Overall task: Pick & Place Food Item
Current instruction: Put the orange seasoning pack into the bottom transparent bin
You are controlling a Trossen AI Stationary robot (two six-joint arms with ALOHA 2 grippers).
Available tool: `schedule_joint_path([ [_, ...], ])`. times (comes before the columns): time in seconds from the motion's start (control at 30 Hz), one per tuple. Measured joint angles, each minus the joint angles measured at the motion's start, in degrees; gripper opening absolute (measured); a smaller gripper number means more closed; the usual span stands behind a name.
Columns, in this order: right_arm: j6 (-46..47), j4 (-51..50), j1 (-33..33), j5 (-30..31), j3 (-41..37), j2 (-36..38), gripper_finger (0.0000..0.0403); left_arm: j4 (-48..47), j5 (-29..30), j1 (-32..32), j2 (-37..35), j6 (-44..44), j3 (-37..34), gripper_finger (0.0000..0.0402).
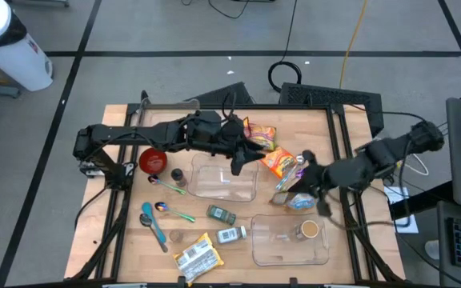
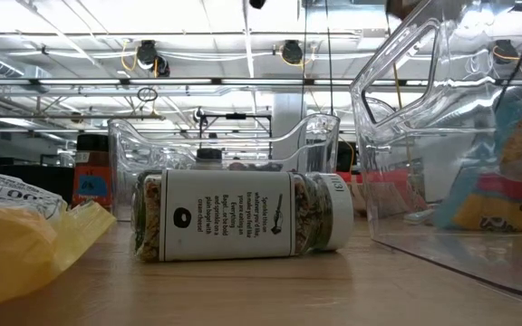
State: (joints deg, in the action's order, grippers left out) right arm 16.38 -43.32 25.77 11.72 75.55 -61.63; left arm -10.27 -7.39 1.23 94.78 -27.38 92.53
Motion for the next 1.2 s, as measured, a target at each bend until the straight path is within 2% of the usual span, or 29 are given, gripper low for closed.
schedule_joint_path([
  [0.23,11.9,4.7,4.1,1.3,0.0,-6.7,0.0,-3.8,-5.3,-2.7,-0.2,1.7,0.0,0.017],
  [0.4,19.6,5.9,8.5,8.5,0.0,-11.0,0.0,-8.3,-5.9,-5.0,-1.8,4.2,0.1,0.017],
  [0.57,26.5,7.0,11.2,12.5,0.0,-15.4,0.0,-11.1,-6.1,-7.6,-3.1,5.3,0.0,0.017],
  [0.9,30.1,10.3,12.2,14.0,0.0,-23.7,0.0,-15.4,-5.4,-12.2,-6.3,7.8,0.1,0.017],
  [1.2,30.7,8.9,11.7,14.2,0.0,-25.3,0.0,-17.5,-2.6,-14.8,-7.4,8.4,0.0,0.017],
])
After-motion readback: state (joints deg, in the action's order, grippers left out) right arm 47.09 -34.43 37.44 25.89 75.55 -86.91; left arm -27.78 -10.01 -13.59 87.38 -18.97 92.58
